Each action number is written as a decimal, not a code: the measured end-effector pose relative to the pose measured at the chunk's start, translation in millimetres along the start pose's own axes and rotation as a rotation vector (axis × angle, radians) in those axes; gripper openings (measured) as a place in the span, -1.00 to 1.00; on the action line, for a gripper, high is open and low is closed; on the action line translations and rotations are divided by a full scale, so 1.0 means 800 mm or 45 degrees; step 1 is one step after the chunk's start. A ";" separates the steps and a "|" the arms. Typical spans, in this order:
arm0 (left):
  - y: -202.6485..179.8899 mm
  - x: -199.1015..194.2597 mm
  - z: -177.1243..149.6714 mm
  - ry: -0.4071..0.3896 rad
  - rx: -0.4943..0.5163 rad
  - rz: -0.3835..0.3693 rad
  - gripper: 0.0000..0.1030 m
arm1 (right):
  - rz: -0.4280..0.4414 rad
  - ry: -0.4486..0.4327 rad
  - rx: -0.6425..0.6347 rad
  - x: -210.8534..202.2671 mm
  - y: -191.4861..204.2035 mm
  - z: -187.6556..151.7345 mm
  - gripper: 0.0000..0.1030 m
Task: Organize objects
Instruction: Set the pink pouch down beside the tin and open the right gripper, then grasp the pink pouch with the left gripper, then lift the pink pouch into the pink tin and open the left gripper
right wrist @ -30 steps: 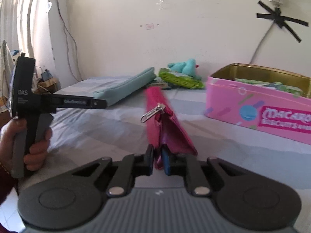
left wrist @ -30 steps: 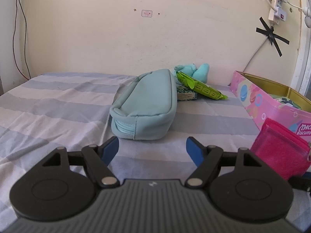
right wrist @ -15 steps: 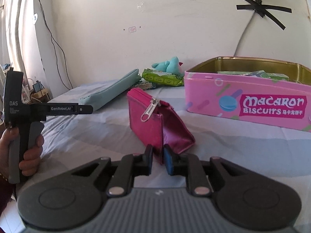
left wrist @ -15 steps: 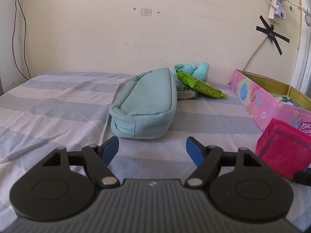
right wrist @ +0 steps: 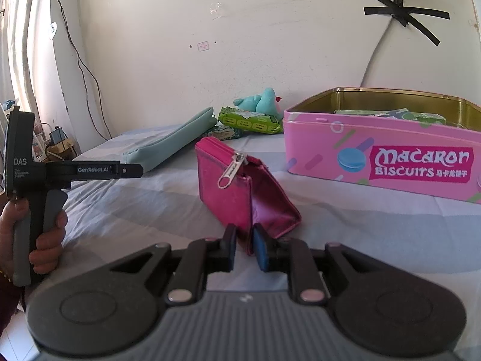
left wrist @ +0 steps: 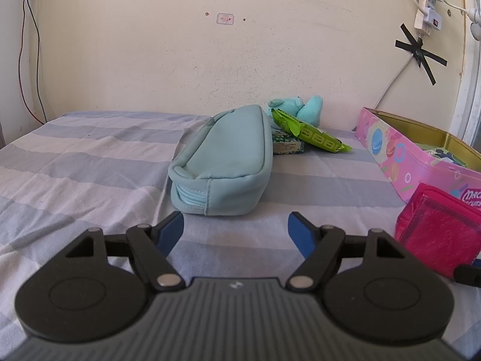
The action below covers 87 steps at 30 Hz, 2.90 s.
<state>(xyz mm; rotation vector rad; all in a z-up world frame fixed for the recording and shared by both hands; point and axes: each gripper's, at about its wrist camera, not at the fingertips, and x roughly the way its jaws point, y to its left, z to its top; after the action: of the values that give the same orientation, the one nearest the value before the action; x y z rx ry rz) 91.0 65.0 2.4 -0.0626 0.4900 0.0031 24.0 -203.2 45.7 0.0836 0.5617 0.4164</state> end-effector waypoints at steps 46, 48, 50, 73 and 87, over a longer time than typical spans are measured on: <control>-0.124 0.015 -0.001 0.138 0.288 -0.791 0.22 | 0.097 0.047 -0.049 0.014 -0.041 0.016 -0.20; -0.118 0.023 -0.002 0.172 0.229 -0.816 0.02 | 0.105 0.043 -0.045 0.012 -0.041 0.015 -0.24; -0.113 0.026 -0.003 0.190 0.192 -0.840 -0.03 | 0.114 0.037 -0.066 0.011 -0.038 0.014 -0.25; -0.107 -0.029 -0.003 0.048 0.187 -0.810 -0.05 | 0.086 -0.119 -0.102 -0.030 -0.011 0.012 -0.37; -0.113 -0.060 0.001 -0.037 0.218 -0.803 -0.05 | 0.077 -0.211 -0.115 -0.059 -0.004 0.012 -0.37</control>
<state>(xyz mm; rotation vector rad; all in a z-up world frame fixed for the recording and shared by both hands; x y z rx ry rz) 50.5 -24.3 31.4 -0.0466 0.4237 -0.6542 -5.9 -224.6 77.1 0.0481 0.3772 0.4880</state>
